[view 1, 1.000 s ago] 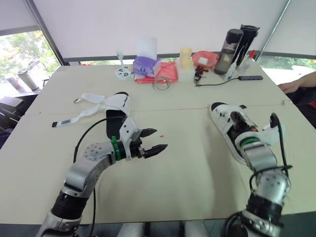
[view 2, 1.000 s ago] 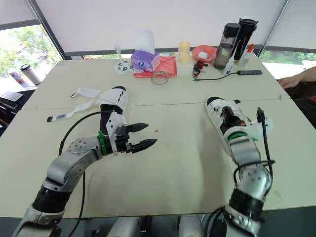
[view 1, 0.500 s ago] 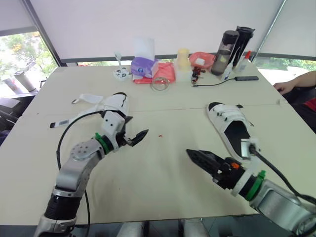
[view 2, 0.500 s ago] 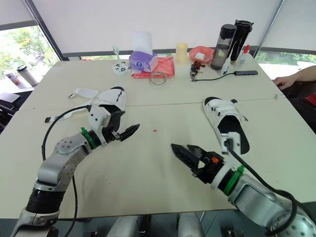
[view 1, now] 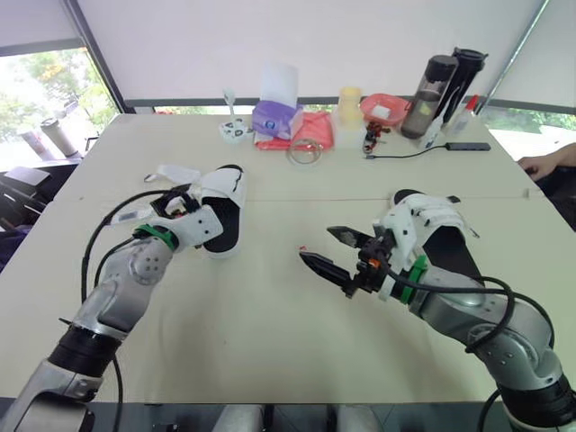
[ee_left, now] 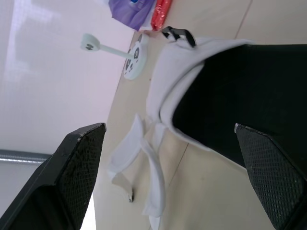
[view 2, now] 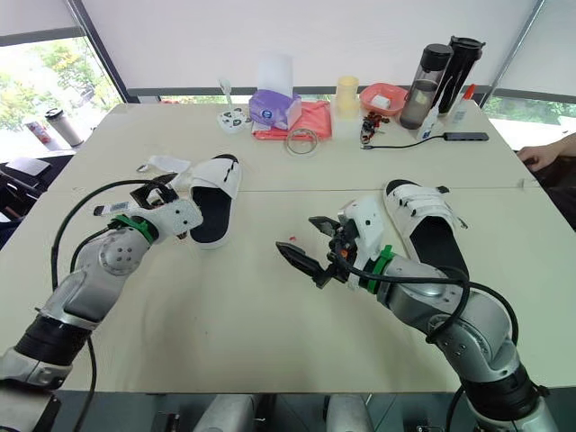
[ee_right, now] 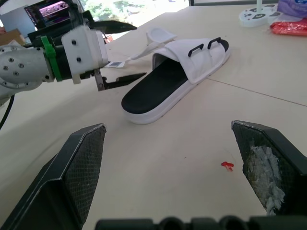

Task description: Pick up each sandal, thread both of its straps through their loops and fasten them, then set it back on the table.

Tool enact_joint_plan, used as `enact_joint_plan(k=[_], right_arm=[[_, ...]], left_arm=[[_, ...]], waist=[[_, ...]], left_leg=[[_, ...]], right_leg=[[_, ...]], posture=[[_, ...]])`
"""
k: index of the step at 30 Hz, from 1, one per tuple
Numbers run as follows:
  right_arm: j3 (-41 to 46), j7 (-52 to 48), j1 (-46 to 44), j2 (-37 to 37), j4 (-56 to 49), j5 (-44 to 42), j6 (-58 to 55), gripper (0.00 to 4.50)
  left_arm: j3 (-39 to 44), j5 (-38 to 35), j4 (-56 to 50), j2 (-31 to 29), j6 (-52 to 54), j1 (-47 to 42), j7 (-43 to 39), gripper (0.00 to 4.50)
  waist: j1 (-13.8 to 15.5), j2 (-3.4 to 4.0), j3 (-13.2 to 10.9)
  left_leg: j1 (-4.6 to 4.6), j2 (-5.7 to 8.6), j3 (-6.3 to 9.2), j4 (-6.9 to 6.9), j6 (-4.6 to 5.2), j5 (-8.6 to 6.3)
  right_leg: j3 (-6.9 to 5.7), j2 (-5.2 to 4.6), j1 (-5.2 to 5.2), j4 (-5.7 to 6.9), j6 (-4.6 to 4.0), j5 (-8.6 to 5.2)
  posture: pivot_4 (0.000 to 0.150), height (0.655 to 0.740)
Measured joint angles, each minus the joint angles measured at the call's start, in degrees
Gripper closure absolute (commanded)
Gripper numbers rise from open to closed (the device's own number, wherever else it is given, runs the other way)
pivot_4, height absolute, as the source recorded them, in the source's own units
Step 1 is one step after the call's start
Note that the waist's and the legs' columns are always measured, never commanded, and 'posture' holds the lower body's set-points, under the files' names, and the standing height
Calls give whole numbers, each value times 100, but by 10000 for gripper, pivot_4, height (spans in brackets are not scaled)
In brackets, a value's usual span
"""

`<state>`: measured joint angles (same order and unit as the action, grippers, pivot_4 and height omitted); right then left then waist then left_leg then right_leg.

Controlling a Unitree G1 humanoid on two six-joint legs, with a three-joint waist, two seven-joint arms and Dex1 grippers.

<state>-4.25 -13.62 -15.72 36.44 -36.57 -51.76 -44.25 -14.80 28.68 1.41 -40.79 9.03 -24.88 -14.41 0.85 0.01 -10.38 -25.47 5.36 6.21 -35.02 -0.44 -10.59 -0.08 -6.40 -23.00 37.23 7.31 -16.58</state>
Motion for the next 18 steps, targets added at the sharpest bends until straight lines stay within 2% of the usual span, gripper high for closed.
enact_joint_plan(k=[8, 18], right_arm=[[39, -212, -129, 26, -24, 457, -48, 0], [104, -123, -117, -368, -35, 648, -108, 0]], left_arm=[[-518, 859, 1714, 625, -475, -973, 750, 187], [-907, 1214, 4514, 1318, -1222, -2590, 1610, 187]], waist=[[-6, -6, 3], [-15, -14, 6]], left_leg=[[6, -1, 3, -6, -1, 2], [8, 1, 5, -20, -1, 4]], right_leg=[[-6, 16, 23, 6, 10, 5], [-8, 22, 30, 18, 25, 13]], posture=[[1500, 7400], [1500, 7400]])
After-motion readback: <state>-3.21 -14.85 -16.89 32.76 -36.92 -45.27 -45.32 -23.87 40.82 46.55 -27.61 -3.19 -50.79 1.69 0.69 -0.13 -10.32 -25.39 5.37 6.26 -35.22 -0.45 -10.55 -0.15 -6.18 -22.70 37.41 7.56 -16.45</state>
